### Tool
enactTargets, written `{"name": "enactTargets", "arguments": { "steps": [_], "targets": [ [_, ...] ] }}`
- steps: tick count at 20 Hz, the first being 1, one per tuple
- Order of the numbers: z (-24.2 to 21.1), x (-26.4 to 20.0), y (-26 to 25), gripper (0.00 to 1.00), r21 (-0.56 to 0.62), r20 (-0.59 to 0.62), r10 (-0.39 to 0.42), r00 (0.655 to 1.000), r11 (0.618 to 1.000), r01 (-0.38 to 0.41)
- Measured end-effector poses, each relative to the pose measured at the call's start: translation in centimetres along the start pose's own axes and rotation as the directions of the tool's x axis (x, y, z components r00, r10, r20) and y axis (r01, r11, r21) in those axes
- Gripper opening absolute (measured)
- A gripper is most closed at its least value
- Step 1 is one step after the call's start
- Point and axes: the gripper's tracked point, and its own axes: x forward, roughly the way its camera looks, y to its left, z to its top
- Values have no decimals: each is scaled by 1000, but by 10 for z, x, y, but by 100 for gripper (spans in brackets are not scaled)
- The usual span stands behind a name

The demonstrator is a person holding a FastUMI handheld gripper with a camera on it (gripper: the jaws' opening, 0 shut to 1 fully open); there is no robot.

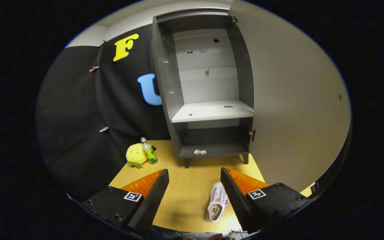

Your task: Open the shoe cabinet door, grab the shoes and put them into the shoe cabinet, then close the shoe cabinet door.

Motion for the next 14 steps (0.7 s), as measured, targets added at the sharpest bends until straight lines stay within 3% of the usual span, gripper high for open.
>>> {"name": "enactTargets", "arguments": {
  "steps": [5,11,13,14],
  "targets": [
    [-84,20,-4,98,25,-162,-14,987,1000,18],
    [-178,53,-28,97,29,-328,-61,943,997,75],
    [-200,69,-41,91,56,-356,-84,931,992,111],
    [-210,79,-49,82,65,-361,-101,927,989,133]
  ]
}}
